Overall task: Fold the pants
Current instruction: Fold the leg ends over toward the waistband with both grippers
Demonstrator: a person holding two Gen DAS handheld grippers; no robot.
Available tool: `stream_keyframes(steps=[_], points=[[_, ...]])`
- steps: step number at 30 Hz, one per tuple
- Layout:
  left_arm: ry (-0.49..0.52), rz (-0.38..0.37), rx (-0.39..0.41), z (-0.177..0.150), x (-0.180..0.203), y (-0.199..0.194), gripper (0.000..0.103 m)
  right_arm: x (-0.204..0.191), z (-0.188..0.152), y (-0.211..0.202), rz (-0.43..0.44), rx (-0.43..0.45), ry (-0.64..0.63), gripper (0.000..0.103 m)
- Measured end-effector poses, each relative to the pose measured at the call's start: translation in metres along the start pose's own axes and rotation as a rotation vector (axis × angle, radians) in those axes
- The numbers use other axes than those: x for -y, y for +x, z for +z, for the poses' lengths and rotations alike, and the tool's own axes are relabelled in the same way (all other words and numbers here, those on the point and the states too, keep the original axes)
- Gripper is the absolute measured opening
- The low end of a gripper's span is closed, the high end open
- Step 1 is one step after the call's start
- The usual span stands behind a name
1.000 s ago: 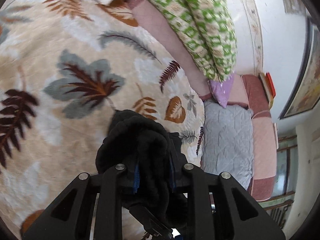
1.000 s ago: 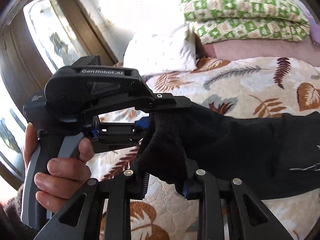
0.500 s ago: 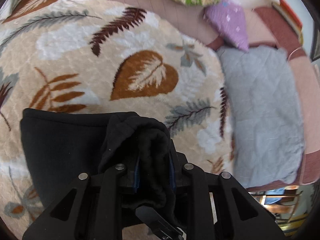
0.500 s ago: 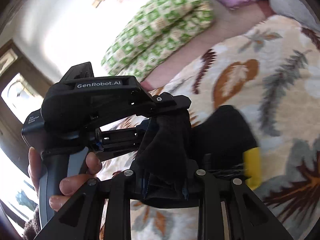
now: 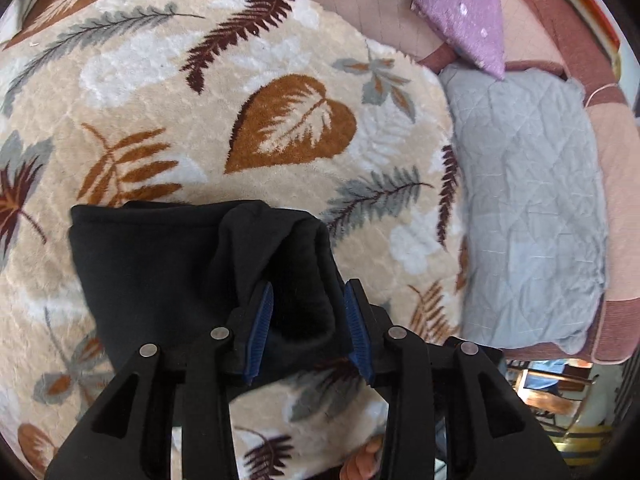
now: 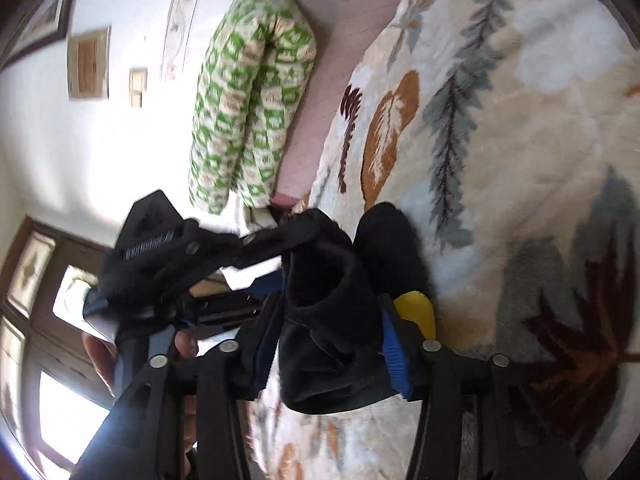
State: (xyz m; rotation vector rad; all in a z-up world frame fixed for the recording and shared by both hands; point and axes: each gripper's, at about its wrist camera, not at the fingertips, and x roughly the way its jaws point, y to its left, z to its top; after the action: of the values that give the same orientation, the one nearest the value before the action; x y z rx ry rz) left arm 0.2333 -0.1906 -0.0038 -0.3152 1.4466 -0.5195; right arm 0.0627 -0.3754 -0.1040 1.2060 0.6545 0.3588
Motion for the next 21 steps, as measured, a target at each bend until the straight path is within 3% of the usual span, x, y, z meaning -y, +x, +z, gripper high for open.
stream_keyframes(steps=[3,6,7,11,16,21], points=[[0.015,-0.019,0.06,-0.012,-0.008,-0.037,0.037,-0.005,0.0,-0.02,-0.02,0.038,-0.004,0.052],[-0.005,-0.018,0.15,-0.03,-0.028,-0.062,0.062,-0.024,0.0,-0.027,-0.057,0.03,-0.086,0.054],[-0.027,-0.016,0.186,-0.039,-0.039,-0.068,0.064,-0.033,0.002,-0.026,-0.074,0.025,-0.126,0.057],[-0.126,-0.085,0.191,-0.068,-0.082,-0.059,0.064,-0.058,0.012,-0.016,-0.164,0.014,-0.266,0.063],[-0.23,-0.175,0.179,-0.077,-0.109,-0.03,0.064,-0.067,0.026,0.007,-0.198,-0.064,-0.295,0.067],[-0.214,-0.177,0.201,-0.08,-0.109,-0.016,0.064,-0.077,0.023,0.029,-0.256,-0.16,-0.39,0.074]])
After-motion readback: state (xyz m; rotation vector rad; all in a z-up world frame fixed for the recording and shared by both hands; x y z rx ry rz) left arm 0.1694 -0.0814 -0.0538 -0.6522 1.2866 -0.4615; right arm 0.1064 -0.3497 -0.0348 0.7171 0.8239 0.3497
